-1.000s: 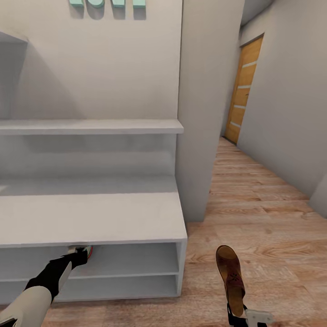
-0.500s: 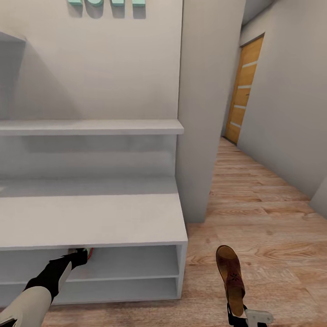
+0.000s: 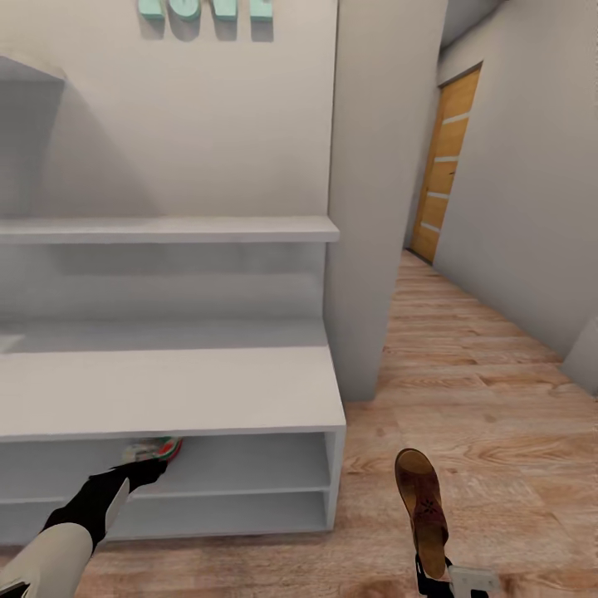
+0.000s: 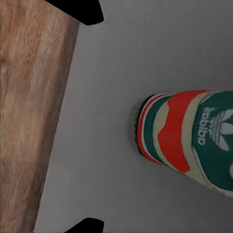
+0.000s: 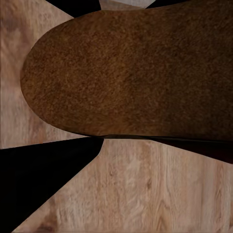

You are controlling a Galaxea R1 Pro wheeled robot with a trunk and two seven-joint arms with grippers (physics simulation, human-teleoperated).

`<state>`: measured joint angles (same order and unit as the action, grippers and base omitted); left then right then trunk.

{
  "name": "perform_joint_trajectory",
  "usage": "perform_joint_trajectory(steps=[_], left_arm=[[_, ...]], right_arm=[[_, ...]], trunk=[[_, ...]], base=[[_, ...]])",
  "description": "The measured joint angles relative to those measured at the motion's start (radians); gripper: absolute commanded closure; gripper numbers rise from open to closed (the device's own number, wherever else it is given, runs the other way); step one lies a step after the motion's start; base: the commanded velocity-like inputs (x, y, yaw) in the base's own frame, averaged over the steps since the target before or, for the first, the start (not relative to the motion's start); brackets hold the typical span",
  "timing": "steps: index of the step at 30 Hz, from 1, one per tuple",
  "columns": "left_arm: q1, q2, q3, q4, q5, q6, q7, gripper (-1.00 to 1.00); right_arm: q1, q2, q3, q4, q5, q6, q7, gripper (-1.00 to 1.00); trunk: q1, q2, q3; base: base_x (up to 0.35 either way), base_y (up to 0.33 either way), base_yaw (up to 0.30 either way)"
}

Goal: Pick up the two gym shoes and the two sandals from the corridor floor and place them onto the hallstand (shoe rack) in the corridor, making sure they are on the rack and not on the floor. Arrange them so the two gym shoes are next to each other and the two sandals are next to each other.

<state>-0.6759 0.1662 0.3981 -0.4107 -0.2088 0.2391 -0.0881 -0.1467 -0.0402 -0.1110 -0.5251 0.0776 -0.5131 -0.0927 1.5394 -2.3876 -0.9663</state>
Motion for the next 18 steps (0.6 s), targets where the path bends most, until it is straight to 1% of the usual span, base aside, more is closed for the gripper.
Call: perform_joint_trajectory(steps=[18], left_arm=[[0.003,0.001,-0.002,0.000,0.001,-0.006,-0.010,-1.00]], right_arm=[[0.000,0.000,0.000,0.000,0.000,0.000,0.000,1.00]], trunk=[[0.000,0.000,0.000]], base=[[-0.313,0.099,0.000]])
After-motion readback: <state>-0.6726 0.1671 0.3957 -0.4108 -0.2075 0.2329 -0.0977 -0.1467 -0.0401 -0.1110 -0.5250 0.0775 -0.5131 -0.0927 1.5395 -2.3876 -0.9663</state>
